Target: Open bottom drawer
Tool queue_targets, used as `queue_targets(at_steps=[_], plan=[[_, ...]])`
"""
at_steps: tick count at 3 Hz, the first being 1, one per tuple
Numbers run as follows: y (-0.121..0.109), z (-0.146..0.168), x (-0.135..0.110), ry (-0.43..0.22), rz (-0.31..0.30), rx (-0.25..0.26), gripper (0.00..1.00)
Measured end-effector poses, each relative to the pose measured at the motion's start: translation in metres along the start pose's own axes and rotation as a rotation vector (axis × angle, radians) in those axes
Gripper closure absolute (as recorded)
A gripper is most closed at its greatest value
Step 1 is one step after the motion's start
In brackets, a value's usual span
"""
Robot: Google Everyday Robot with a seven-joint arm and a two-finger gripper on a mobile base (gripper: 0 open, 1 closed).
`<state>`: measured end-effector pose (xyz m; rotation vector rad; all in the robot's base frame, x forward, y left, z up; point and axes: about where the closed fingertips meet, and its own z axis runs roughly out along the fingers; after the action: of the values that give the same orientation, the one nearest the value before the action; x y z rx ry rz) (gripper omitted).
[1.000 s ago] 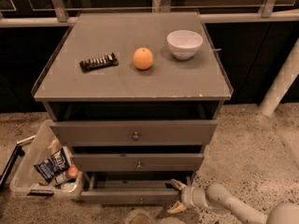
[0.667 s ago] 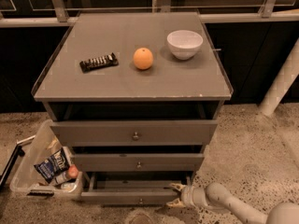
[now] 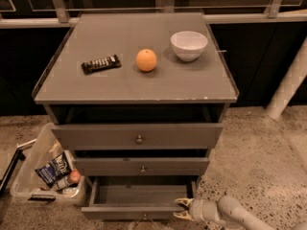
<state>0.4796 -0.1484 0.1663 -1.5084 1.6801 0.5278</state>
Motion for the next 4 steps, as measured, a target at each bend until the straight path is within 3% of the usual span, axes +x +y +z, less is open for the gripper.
queue_targets(at_steps=[1, 4], plan=[[-0.0008, -0.0025, -0.0032, 0.0, 0.0, 0.0, 0.87], [-0.0007, -0.0023, -0.0032, 0.0, 0.0, 0.0, 0.17]])
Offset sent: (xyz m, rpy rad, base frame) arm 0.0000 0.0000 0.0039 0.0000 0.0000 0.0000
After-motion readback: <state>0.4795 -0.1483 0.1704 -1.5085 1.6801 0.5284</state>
